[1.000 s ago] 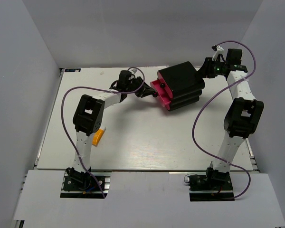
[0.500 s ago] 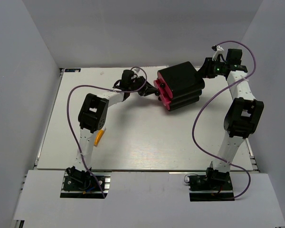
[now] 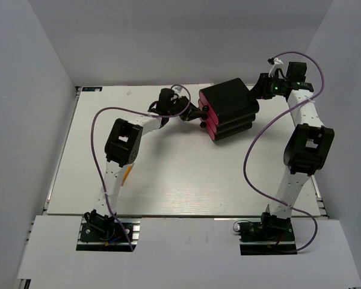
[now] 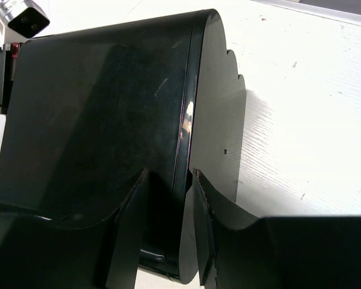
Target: Organize the makeup
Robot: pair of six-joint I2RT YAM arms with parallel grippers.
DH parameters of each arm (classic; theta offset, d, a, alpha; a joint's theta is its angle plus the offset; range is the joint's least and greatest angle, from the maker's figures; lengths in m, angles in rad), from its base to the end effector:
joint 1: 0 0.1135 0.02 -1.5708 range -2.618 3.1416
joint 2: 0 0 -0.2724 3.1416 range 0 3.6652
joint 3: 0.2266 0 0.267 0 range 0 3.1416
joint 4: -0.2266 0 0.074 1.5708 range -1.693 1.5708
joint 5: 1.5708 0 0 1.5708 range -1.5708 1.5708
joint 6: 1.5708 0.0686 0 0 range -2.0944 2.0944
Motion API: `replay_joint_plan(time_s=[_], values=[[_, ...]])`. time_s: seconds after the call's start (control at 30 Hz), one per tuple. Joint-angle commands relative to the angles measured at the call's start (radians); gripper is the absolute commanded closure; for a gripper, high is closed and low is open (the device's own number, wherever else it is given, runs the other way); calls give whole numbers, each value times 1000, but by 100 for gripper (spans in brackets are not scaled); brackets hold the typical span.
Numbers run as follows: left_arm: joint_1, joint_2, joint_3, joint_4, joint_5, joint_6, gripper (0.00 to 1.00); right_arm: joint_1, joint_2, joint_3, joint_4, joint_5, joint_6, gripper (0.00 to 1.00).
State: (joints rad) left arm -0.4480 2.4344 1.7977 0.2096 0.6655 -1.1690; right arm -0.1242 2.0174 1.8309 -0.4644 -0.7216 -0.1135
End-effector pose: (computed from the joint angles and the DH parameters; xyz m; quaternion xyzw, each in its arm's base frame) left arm 0.5120 -0.2931 0.1310 -0.1149 0.8060 -0.5596 0.1546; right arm 0.5060 -0.0175 0.2938 -0.1522 0.8392 0.2649 0.4499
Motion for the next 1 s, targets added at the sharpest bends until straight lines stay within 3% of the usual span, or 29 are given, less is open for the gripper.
replay_joint_plan(time_s=[0.0, 0.3, 0.5, 0.6, 0.8, 0.97], values=[[-24, -5, 42, 33, 52, -11, 74, 41, 10, -10, -100, -76, -17, 61], [-24, -6, 37, 25, 45, -9, 74, 40, 14, -2, -94, -56, -2, 58], [-11, -75, -52, 53, -4, -6, 55, 28, 15, 4, -94, -27, -6, 53], [9, -112, -98, 59, -33, 2, 51, 24, 15, 4, -94, -27, -5, 53], [19, -153, -176, 76, -72, 2, 49, 24, 18, 2, -95, -26, -6, 52], [8, -135, -172, 48, -60, 9, 53, 24, 20, 1, -99, -24, -6, 52]])
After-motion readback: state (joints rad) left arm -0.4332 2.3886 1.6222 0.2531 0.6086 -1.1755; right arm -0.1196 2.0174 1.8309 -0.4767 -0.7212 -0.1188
